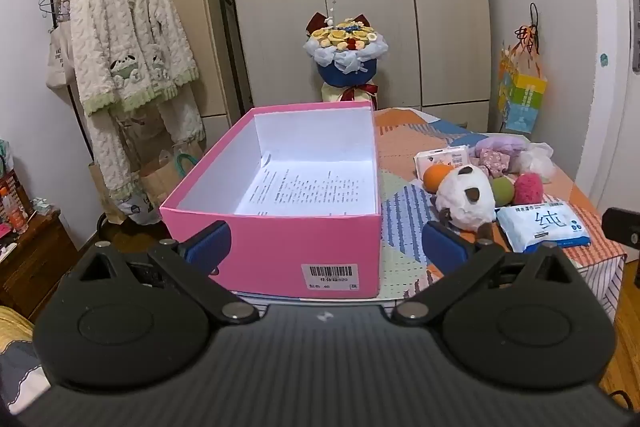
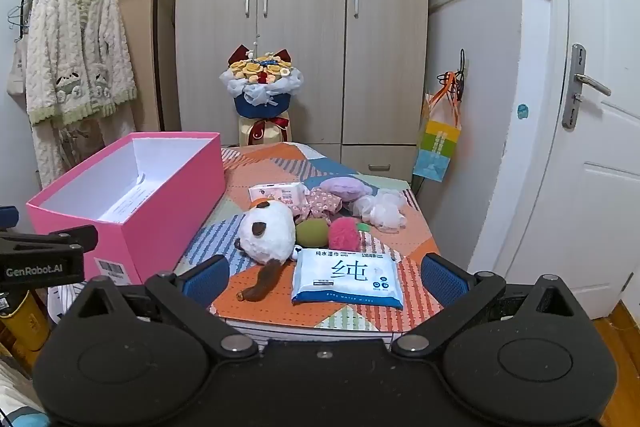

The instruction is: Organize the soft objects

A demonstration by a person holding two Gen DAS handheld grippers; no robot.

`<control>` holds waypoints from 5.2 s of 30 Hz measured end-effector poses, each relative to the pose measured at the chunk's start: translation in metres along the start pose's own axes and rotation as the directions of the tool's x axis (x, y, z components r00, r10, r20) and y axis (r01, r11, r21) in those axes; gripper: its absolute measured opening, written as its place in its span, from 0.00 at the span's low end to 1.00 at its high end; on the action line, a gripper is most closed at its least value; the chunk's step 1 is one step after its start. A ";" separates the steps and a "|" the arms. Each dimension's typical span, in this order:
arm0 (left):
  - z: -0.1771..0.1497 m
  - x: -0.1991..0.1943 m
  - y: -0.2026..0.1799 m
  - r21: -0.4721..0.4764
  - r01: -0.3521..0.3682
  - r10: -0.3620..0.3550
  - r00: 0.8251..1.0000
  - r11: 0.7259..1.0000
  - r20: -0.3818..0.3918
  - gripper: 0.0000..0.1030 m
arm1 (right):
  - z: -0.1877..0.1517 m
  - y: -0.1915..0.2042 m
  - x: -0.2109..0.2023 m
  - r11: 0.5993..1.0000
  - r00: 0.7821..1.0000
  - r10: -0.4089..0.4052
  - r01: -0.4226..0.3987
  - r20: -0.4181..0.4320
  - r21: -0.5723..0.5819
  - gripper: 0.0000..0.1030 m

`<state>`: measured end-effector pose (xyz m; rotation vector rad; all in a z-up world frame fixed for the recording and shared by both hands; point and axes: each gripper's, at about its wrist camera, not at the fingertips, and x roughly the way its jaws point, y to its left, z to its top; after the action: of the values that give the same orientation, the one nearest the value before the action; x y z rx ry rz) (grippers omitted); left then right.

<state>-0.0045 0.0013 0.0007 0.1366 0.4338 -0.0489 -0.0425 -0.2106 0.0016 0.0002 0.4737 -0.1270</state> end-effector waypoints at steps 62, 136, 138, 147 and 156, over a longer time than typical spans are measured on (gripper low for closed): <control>-0.016 0.002 0.002 -0.034 0.061 -0.063 0.997 0.998 -0.050 1.00 | -0.020 0.001 -0.001 0.999 0.999 0.033 -0.033 -0.029 -0.029 1.00; -0.002 0.139 -0.144 -0.032 0.612 -0.608 0.775 0.790 -0.172 0.70 | -0.059 -0.086 0.162 0.953 0.952 0.298 -0.300 -0.073 -0.028 1.00; -0.004 0.151 -0.149 -0.032 0.598 -0.590 0.779 0.801 -0.215 0.70 | -0.060 -0.084 0.168 0.951 0.950 0.301 -0.305 -0.077 -0.050 1.00; -0.012 0.175 -0.150 -0.113 0.606 -0.610 0.742 0.788 -0.279 0.61 | -0.065 -0.092 0.187 0.937 0.937 0.343 -0.347 -0.071 -0.047 1.00; -0.013 0.179 -0.148 -0.141 0.624 -0.636 0.724 0.769 -0.265 0.51 | -0.066 -0.087 0.182 0.936 0.937 0.339 -0.344 -0.082 -0.067 0.86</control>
<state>0.1412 -0.1462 -0.1046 -0.0561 0.7746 -0.7087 0.0770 -0.3172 -0.1377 0.0076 0.5414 0.2354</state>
